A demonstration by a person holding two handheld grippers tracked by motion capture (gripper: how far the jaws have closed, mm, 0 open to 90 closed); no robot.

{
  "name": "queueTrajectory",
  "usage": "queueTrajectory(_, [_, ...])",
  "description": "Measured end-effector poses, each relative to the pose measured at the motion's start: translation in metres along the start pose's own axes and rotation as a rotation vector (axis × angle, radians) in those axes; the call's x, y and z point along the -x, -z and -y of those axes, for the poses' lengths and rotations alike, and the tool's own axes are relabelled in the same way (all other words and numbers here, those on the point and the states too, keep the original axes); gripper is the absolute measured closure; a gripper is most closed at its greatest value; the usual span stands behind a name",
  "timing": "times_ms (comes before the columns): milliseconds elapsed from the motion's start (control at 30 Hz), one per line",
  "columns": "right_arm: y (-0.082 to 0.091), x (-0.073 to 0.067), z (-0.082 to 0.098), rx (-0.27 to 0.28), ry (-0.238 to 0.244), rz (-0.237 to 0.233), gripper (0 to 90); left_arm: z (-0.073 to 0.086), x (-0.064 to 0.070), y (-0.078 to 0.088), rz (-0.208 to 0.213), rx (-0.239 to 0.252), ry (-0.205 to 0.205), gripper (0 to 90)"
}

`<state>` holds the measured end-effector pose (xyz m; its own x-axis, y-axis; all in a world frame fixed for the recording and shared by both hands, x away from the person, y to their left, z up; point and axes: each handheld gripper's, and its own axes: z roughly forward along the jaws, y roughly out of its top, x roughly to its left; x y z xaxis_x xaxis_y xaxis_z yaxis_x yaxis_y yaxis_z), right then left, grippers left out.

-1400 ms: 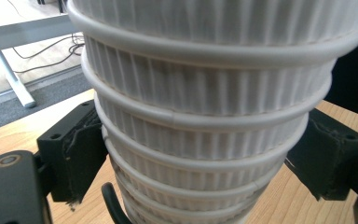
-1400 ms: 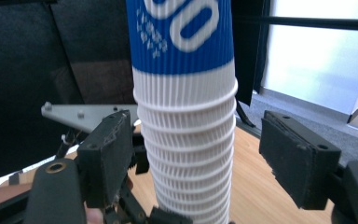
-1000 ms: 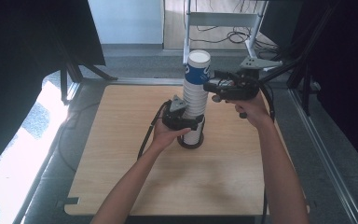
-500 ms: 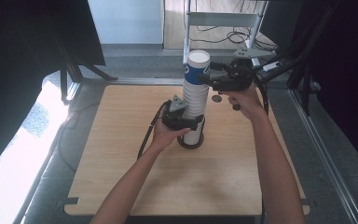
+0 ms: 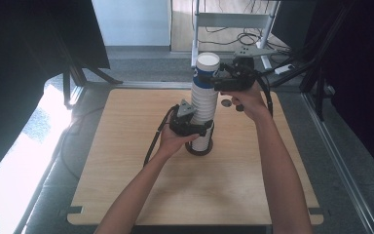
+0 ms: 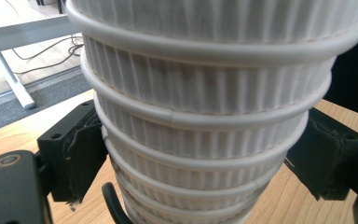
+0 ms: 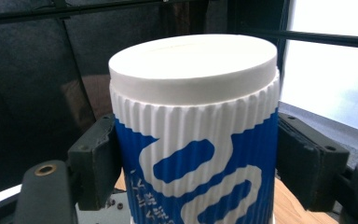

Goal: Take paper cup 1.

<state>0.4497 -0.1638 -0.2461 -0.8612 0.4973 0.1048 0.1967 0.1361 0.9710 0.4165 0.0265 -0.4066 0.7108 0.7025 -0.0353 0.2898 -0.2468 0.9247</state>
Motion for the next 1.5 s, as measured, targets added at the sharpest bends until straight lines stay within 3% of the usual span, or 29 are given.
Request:
queueTrajectory(667, [-0.005, -0.004, -0.003, -0.001, 0.038, 0.028, 24.2, 0.0, 0.001, -0.001, 0.001, -0.001, -0.002, 12.9])
queueTrajectory(767, [-0.001, -0.006, -0.008, 0.042, 0.033, 0.038, 25.0, 0.0, 0.001, -0.001, 0.0, -0.001, -0.001, 13.0])
queueTrajectory(1200, [0.006, -0.011, -0.02, 0.067, 0.052, 0.05, 25.6, 0.0, 0.002, -0.001, 0.002, -0.002, -0.004, 12.9])
queueTrajectory(1500, [0.016, -0.014, -0.03, 0.122, 0.05, 0.052, 25.8, -0.001, 0.001, 0.0, 0.004, -0.009, -0.02, 12.9])
